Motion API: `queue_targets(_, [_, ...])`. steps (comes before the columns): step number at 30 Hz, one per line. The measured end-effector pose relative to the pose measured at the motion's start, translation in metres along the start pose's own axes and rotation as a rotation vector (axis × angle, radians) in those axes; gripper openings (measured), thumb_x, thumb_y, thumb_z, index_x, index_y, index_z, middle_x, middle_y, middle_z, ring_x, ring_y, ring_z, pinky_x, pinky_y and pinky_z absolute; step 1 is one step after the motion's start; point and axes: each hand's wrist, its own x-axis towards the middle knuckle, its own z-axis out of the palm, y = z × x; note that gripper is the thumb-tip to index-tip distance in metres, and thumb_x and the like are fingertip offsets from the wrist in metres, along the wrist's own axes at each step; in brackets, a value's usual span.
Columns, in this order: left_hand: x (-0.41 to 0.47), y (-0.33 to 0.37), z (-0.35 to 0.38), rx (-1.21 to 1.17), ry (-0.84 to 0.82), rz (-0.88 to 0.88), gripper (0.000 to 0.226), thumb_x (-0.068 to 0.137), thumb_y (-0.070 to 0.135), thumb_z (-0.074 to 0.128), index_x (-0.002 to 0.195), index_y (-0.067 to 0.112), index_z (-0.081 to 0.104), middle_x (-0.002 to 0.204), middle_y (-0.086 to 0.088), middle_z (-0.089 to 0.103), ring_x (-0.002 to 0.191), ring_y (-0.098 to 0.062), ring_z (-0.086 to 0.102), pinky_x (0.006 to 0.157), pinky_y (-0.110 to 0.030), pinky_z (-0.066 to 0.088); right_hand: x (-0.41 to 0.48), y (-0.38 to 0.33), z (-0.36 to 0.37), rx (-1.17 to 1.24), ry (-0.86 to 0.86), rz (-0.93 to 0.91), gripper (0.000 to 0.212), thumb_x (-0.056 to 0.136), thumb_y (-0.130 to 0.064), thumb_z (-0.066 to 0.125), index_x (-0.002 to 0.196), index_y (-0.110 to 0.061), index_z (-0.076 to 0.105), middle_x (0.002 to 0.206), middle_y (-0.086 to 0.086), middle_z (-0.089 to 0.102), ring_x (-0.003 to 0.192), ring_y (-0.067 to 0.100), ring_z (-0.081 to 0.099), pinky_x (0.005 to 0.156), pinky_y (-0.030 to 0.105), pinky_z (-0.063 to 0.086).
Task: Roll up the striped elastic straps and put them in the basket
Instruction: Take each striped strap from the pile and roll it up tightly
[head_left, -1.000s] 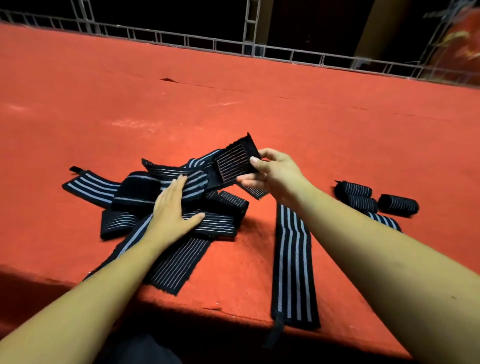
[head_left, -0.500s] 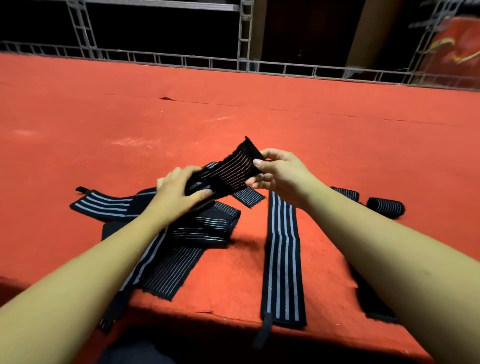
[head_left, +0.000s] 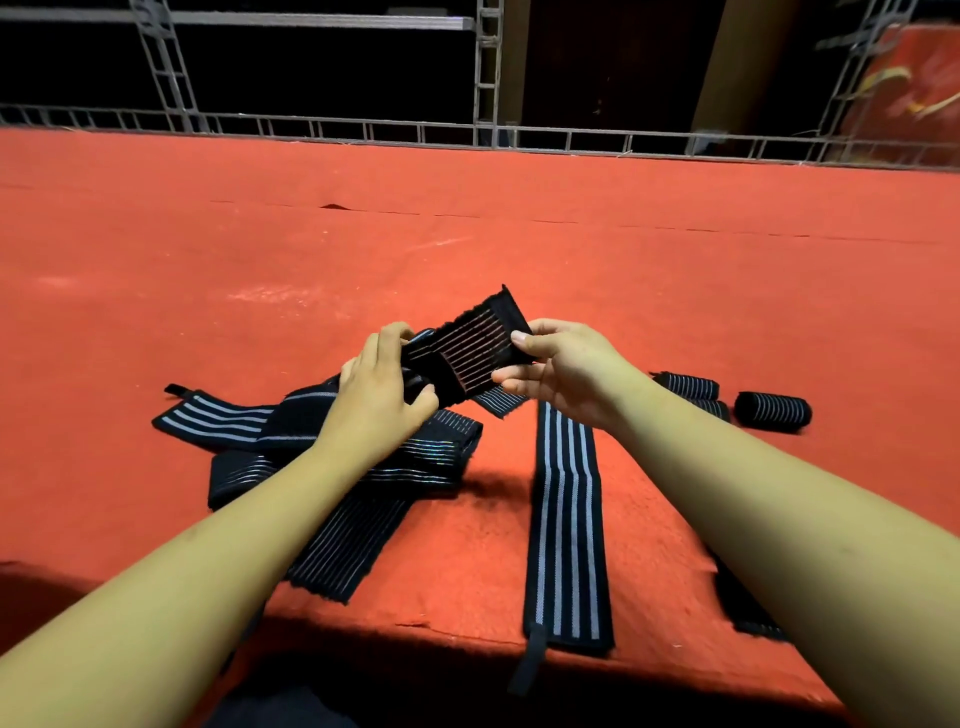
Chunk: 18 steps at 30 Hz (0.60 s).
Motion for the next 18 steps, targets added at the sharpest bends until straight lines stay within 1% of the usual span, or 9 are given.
queue_targets(3, [-0.003, 0.005, 0.002, -0.009, 0.012, 0.046, 0.046, 0.087, 0.02, 0.065, 0.124, 0.025, 0.038, 0.117, 0.001, 0.049, 0.104, -0.025, 0.056, 0.106, -0.047, 0.037, -0.001, 0.001, 0.001, -0.008, 0.036, 0.043, 0.016, 0.102, -0.003, 0.045, 0.089, -0.007, 0.055, 0.088, 0.016, 0.065, 0.058, 0.022, 0.068, 0.052, 0.028, 0.056])
queue_targets(5, [-0.002, 0.005, 0.005, 0.035, -0.019, 0.038, 0.046, 0.087, 0.019, 0.062, 0.127, 0.029, 0.043, 0.117, 0.002, 0.05, 0.111, -0.024, 0.053, 0.108, -0.046, 0.032, -0.002, 0.002, 0.004, -0.087, 0.055, 0.055, 0.017, 0.102, -0.004, 0.04, 0.09, -0.007, 0.05, 0.088, 0.016, 0.06, 0.051, 0.021, 0.062, 0.046, 0.028, 0.051])
queue_targets(7, [-0.004, 0.003, 0.007, 0.048, -0.058, 0.025, 0.048, 0.087, 0.02, 0.059, 0.131, 0.035, 0.047, 0.12, 0.005, 0.049, 0.117, -0.02, 0.048, 0.109, -0.045, 0.027, -0.002, 0.003, 0.008, -0.064, 0.043, 0.09, 0.014, 0.101, -0.004, 0.037, 0.095, -0.004, 0.049, 0.086, 0.018, 0.057, 0.049, 0.024, 0.061, 0.044, 0.029, 0.051])
queue_targets(9, [-0.006, 0.002, 0.008, 0.011, -0.097, 0.03, 0.047, 0.088, 0.034, 0.054, 0.133, 0.042, 0.048, 0.122, 0.008, 0.048, 0.122, -0.016, 0.044, 0.111, -0.043, 0.021, -0.002, 0.003, 0.011, 0.025, -0.013, 0.138, 0.021, 0.098, -0.006, 0.034, 0.106, 0.003, 0.052, 0.089, 0.021, 0.06, 0.054, 0.029, 0.065, 0.049, 0.032, 0.055])
queue_targets(11, [-0.008, 0.003, 0.007, -0.038, -0.143, 0.028, 0.051, 0.084, 0.06, 0.047, 0.134, 0.047, 0.047, 0.124, 0.013, 0.047, 0.125, -0.011, 0.04, 0.112, -0.041, 0.018, -0.002, 0.004, 0.011, 0.067, -0.054, 0.176, 0.031, 0.093, -0.009, 0.033, 0.107, 0.006, 0.056, 0.092, 0.024, 0.064, 0.059, 0.032, 0.067, 0.054, 0.033, 0.056])
queue_targets(12, [-0.008, 0.004, 0.006, -0.069, -0.159, 0.026, 0.056, 0.08, 0.07, 0.046, 0.132, 0.048, 0.047, 0.125, 0.015, 0.047, 0.125, -0.009, 0.038, 0.112, -0.04, 0.018, -0.002, 0.005, 0.011, 0.068, -0.062, 0.184, 0.033, 0.09, -0.011, 0.033, 0.106, 0.006, 0.057, 0.092, 0.024, 0.066, 0.058, 0.032, 0.066, 0.055, 0.033, 0.056])
queue_targets(14, [-0.006, 0.005, 0.002, -0.138, -0.173, 0.028, 0.056, 0.073, 0.075, 0.05, 0.122, 0.049, 0.049, 0.122, 0.02, 0.048, 0.123, -0.005, 0.038, 0.112, -0.041, 0.023, -0.002, 0.007, 0.012, 0.056, -0.062, 0.185, 0.033, 0.087, -0.013, 0.033, 0.101, 0.003, 0.057, 0.088, 0.023, 0.066, 0.055, 0.03, 0.064, 0.055, 0.032, 0.054])
queue_targets(16, [-0.003, 0.005, -0.001, -0.205, -0.175, 0.034, 0.047, 0.071, 0.07, 0.057, 0.109, 0.044, 0.049, 0.113, 0.025, 0.05, 0.116, -0.004, 0.042, 0.109, -0.045, 0.032, -0.002, 0.009, 0.013, 0.04, -0.054, 0.18, 0.029, 0.087, -0.014, 0.033, 0.096, 0.0, 0.057, 0.082, 0.019, 0.066, 0.053, 0.029, 0.062, 0.055, 0.031, 0.052])
queue_targets(18, [-0.001, 0.004, -0.001, -0.191, -0.162, 0.042, 0.039, 0.073, 0.064, 0.059, 0.1, 0.038, 0.049, 0.108, 0.021, 0.049, 0.11, -0.007, 0.042, 0.104, -0.046, 0.035, -0.002, 0.01, 0.013, 0.027, -0.042, 0.174, 0.026, 0.087, -0.014, 0.033, 0.094, -0.001, 0.054, 0.079, 0.017, 0.065, 0.051, 0.028, 0.061, 0.055, 0.031, 0.051])
